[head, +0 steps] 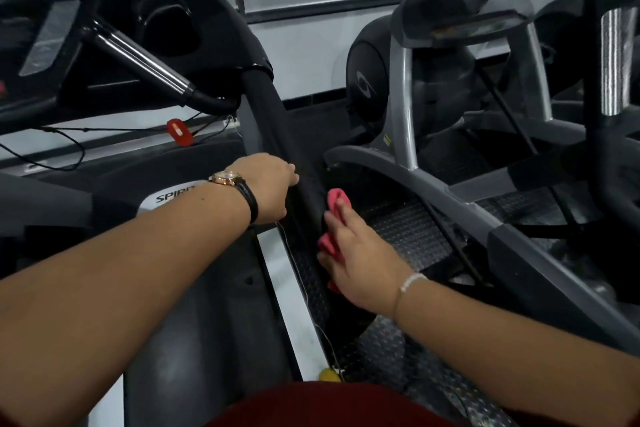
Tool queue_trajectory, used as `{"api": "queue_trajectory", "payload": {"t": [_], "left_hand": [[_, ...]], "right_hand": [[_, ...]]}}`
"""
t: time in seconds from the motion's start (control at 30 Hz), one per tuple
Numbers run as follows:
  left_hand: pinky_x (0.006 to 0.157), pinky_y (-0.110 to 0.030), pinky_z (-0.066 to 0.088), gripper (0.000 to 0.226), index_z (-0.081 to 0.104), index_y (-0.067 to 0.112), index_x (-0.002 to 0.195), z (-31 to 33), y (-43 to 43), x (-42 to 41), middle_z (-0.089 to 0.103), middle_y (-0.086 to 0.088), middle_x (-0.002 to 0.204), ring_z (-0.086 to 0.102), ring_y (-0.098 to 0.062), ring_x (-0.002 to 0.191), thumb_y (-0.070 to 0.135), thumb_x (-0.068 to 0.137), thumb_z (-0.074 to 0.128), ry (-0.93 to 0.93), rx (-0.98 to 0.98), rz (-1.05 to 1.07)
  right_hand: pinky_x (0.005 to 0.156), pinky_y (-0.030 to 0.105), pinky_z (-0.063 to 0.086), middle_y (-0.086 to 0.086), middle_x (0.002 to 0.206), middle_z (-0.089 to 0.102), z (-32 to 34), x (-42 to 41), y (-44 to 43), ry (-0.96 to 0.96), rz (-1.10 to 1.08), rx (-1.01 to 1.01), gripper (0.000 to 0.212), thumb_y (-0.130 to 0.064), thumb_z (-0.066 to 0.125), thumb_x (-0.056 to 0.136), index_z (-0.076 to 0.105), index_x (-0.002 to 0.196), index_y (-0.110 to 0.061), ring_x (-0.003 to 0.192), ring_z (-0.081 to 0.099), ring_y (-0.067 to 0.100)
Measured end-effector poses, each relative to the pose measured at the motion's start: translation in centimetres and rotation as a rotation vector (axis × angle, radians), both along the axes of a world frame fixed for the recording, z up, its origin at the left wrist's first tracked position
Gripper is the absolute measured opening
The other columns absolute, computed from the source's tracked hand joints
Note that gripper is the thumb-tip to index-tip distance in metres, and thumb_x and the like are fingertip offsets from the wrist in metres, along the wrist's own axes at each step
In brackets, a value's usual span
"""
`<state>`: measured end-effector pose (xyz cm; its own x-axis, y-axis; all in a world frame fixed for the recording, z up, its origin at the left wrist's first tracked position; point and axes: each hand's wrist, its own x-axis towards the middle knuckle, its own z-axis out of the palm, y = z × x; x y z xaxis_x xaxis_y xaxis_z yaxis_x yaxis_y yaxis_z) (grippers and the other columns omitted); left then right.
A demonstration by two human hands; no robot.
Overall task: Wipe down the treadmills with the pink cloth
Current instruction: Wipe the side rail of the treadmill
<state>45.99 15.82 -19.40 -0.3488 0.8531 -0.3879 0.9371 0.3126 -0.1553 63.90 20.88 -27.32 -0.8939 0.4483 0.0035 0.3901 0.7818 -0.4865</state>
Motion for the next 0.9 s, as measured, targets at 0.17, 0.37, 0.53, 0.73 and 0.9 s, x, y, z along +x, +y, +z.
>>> {"api": "queue_trajectory", "payload": {"t": [0.17,0.37,0.53,0.73,0.9], "left_hand": [[0.105,-0.034,0.038,0.054,0.034,0.025,0.144,0.0,0.5,-0.1,0.037,0.002,0.148,0.036,-0.022,0.134,0.016,0.093,0.048,0.024,0.003,-0.011],[0.106,-0.03,0.036,0.039,0.054,0.031,0.129,0.1,1.1,-1.3,0.051,0.006,0.137,0.044,-0.017,0.127,0.017,0.094,0.044,-0.115,0.128,0.043],[0.1,-0.019,0.031,0.041,0.052,0.034,0.13,-1.1,0.4,-3.0,0.053,0.009,0.135,0.045,-0.011,0.127,0.014,0.095,0.045,-0.388,0.353,0.181],[0.116,-0.032,0.017,0.054,0.04,0.037,0.139,-3.9,-0.5,-6.0,0.028,0.019,0.15,0.02,-0.013,0.141,0.009,0.092,0.044,-0.4,0.421,0.204],[0.116,-0.028,0.012,0.057,0.033,0.035,0.142,-4.4,-0.7,-7.1,0.022,0.018,0.153,0.017,-0.013,0.142,0.008,0.093,0.04,-0.349,0.438,0.168]], "right_hand": [[0.112,0.014,0.016,-0.008,0.154,0.015,-0.1,3.1,1.3,0.066,0.171,-0.248,0.056,-0.05,0.044,0.086,0.05,0.133,-0.02,0.14,0.017,-0.001],[0.114,0.029,0.021,-0.002,0.158,0.003,0.1,-5.3,3.3,0.004,-0.031,-0.249,0.065,-0.036,0.043,0.095,0.011,0.149,-0.021,0.142,0.017,0.016],[0.114,0.024,0.019,-0.001,0.157,0.013,-0.6,-3.3,1.9,0.12,0.045,-0.115,0.059,-0.028,0.043,0.095,0.02,0.148,-0.016,0.143,0.017,0.014],[0.11,0.029,0.032,0.001,0.148,0.035,-0.9,-2.7,2.6,0.219,0.201,-0.041,0.051,-0.029,0.048,0.082,0.051,0.132,-0.022,0.137,0.034,0.017],[0.111,0.038,0.03,0.001,0.156,0.016,0.9,-10.1,3.5,0.026,-0.081,0.031,0.051,-0.027,0.044,0.093,0.035,0.143,-0.024,0.141,0.021,0.022]]}}
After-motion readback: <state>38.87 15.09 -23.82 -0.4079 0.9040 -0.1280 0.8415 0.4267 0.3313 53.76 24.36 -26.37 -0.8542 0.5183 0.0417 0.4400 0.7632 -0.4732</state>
